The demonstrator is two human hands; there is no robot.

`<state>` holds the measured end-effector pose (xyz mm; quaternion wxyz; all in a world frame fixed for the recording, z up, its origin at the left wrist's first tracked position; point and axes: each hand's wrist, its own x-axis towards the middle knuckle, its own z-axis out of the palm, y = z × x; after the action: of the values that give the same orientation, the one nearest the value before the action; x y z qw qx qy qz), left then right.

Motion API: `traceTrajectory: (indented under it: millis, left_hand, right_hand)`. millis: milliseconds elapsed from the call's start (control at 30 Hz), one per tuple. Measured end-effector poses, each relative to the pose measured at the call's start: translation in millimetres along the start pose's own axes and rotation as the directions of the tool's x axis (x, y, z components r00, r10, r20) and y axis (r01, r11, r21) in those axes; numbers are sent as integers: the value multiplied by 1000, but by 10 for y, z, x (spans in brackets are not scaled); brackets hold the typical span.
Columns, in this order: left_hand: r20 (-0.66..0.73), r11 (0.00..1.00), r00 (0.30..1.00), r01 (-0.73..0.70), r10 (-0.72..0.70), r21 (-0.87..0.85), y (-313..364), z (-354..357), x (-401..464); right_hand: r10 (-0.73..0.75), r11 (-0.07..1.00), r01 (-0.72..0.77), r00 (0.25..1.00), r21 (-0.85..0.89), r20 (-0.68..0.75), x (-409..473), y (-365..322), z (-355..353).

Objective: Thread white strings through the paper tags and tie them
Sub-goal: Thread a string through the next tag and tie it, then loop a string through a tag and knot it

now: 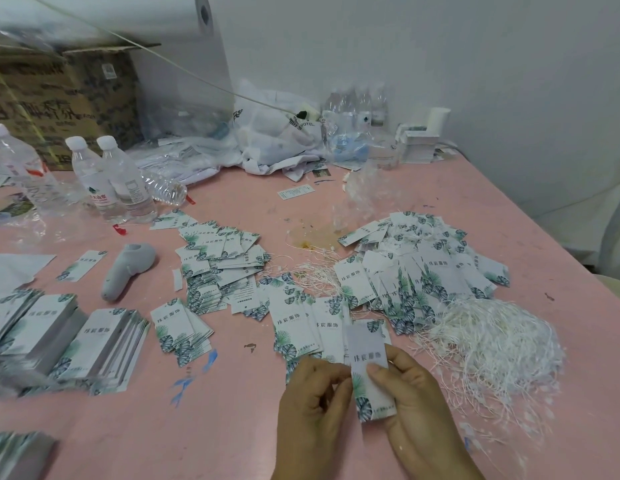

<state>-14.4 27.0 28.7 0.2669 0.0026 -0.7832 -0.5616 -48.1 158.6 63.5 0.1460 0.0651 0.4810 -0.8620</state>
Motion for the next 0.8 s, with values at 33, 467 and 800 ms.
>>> traceTrajectory:
  millis: [33, 467, 800]
  left_hand:
    - [-30, 1000, 1000, 3, -3, -2, 9, -2, 3]
    - [-243, 962, 932, 250, -270, -109, 69, 2, 54]
    - [-424, 900, 796, 347, -432, -264, -71, -58, 125]
  right_hand:
    - [-5, 999, 3, 999, -55, -36, 17, -80, 7]
    - [-468, 148, 29, 883, -988, -44, 1149, -1284, 2]
    - [-252, -66, 298, 918, -952, 305, 611, 195, 524]
